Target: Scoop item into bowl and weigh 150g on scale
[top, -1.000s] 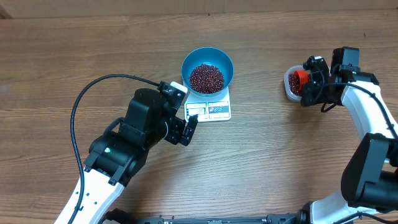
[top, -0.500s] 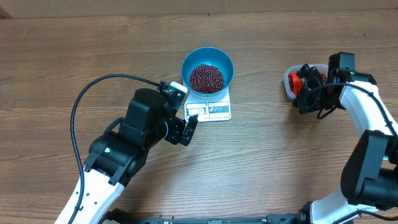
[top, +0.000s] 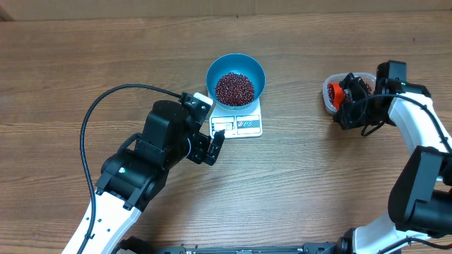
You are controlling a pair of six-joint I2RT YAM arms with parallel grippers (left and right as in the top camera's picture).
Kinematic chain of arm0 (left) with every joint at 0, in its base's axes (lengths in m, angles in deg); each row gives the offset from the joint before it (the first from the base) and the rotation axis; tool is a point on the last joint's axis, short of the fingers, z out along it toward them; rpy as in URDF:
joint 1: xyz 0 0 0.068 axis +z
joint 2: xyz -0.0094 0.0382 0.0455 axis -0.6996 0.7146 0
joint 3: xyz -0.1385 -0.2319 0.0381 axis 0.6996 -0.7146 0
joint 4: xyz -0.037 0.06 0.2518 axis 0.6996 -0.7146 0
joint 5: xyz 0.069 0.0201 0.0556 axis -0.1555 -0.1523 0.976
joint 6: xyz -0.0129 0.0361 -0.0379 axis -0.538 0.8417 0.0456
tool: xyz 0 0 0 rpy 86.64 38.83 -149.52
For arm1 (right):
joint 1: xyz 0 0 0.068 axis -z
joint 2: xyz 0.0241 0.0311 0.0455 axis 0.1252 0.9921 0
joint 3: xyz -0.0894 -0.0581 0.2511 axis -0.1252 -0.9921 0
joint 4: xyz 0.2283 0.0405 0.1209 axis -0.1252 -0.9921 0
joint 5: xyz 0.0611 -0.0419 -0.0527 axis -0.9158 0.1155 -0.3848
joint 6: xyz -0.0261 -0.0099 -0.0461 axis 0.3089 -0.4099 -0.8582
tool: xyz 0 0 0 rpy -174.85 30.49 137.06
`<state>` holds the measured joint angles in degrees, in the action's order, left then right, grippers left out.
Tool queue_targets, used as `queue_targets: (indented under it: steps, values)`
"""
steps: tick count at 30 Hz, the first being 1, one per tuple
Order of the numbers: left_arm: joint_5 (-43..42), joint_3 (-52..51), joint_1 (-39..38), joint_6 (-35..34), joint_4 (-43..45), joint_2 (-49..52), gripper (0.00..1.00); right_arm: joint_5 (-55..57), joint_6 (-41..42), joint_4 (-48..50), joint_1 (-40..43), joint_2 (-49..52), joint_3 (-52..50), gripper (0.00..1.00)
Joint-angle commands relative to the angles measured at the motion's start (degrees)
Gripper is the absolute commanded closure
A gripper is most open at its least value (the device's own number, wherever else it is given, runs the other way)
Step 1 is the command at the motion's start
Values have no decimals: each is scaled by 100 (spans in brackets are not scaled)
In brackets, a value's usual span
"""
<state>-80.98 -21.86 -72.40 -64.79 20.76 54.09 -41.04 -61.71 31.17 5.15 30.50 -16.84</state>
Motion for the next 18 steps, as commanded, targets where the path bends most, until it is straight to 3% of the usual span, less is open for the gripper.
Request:
queue_targets:
  steps: [1, 11, 18]
  values:
    - [-83, -9, 28, -55, 15, 20, 0, -168, 61, -55, 168, 87, 52, 96]
    - [-83, -9, 28, -55, 15, 20, 1, -98, 232, -55, 205, 22, 592, 96]
    - [-83, -9, 28, -55, 15, 20, 0, 232, 321, -35, 205, 22, 695, 81]
